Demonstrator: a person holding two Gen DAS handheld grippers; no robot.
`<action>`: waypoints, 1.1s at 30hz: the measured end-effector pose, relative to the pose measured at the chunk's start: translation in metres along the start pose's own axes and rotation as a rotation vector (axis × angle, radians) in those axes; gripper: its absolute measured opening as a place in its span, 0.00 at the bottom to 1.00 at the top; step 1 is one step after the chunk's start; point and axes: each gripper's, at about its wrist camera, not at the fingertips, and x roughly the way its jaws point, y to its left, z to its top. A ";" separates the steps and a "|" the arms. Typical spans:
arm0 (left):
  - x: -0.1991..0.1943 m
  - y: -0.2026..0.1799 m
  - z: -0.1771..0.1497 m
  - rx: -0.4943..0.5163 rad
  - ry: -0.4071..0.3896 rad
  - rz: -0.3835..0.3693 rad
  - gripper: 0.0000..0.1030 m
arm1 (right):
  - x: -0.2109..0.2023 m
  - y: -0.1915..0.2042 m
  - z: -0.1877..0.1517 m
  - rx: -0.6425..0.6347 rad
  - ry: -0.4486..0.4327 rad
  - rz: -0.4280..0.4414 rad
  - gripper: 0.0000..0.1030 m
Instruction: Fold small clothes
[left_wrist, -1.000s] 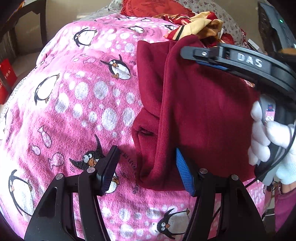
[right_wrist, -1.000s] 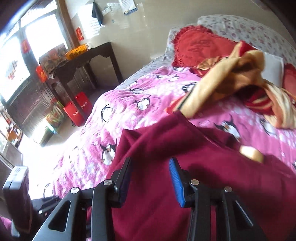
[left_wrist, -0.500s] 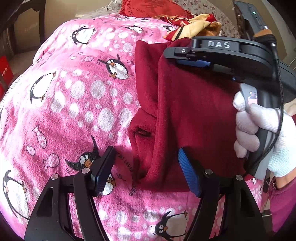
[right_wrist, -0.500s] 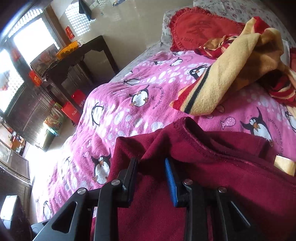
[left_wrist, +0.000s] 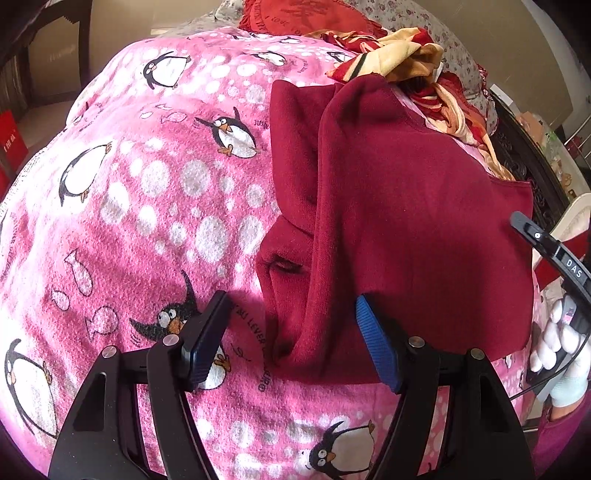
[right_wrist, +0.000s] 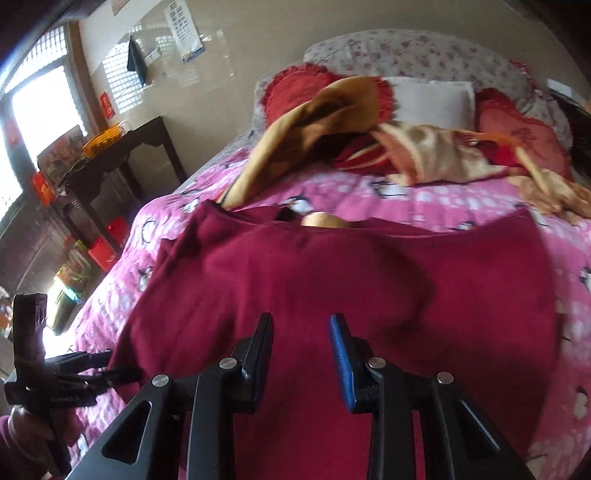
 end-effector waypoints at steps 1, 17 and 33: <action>0.001 0.000 0.000 0.003 -0.001 0.003 0.70 | -0.012 -0.014 -0.002 0.024 -0.027 -0.023 0.29; 0.004 0.001 -0.001 -0.026 -0.032 -0.038 0.75 | 0.011 0.004 0.042 0.061 0.085 0.049 0.46; -0.008 0.035 -0.009 -0.122 -0.079 -0.170 0.76 | 0.168 0.199 0.069 -0.264 0.436 0.048 0.90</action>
